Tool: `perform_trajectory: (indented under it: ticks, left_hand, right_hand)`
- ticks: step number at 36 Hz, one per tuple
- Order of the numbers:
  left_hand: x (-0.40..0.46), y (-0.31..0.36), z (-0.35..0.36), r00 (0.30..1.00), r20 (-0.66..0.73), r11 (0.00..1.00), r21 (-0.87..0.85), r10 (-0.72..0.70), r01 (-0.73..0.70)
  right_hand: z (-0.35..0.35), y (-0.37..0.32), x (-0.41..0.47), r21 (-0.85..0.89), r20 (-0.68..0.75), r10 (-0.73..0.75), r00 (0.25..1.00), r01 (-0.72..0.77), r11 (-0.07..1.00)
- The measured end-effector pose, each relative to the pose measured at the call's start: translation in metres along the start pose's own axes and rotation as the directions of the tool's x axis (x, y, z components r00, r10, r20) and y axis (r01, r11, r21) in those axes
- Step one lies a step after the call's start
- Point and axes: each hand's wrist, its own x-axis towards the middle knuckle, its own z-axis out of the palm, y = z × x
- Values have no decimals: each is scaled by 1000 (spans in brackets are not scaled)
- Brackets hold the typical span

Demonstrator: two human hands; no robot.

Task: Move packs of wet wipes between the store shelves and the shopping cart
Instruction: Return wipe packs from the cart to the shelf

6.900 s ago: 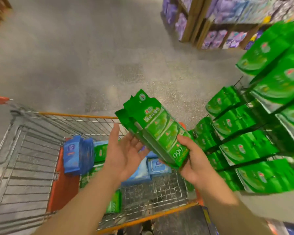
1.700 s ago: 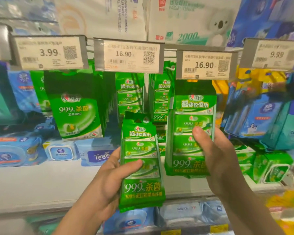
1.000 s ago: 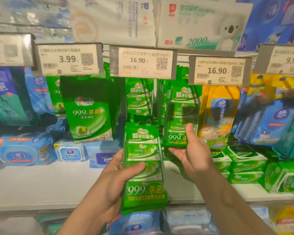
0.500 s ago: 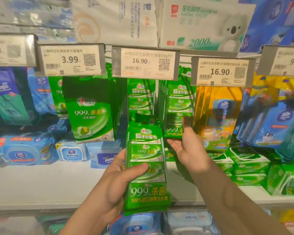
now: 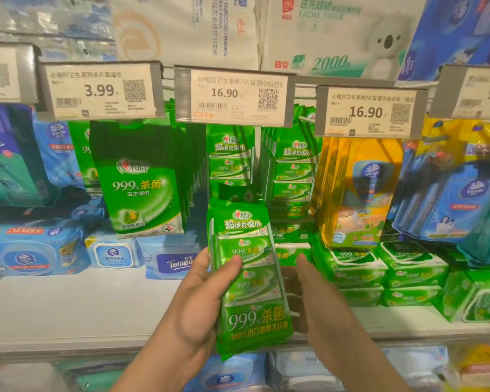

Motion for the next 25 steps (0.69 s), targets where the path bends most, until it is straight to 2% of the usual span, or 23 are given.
perform_trajectory:
  ticks: [3, 5, 7, 10, 13, 17, 21, 25]
  left_hand:
    - [3, -5, 5, 1000, -13, 1000, 13, 28, -28]
    - [7, -10, 8, 999, -17, 998, 32, 45, -45]
    - [10, -14, 12, 999, -14, 997, 52, 50, -49]
    - [16, -19, 15, 999, -12, 990, 134, 46, -44]
    - [18, -21, 19, 995, 94, 949, 310, 33, -61]
    - [5, -26, 15, 973, 224, 928, 372, -58, -30]
    - [-5, -27, 15, 959, 284, 896, 429, -10, -117]
    - [-10, -19, 25, 946, 320, 844, 491, 55, -215]
  right_hand:
    - [1, 5, -20, -71, 108, -52, 993, 60, 996]
    - [4, 8, -30, -138, 129, -135, 982, 153, 978]
    - [7, 9, -36, -171, 84, -214, 973, 226, 959]
    - [4, 9, -42, -188, -75, -300, 951, 282, 941]
    - [-2, 9, -46, -131, -198, -324, 925, 303, 944]
    - [-7, 5, -54, -58, -238, -355, 904, 352, 934]
    - [-12, -2, -62, -53, -208, -415, 886, 413, 909]
    - [-16, -4, -65, -63, -252, -455, 854, 455, 888]
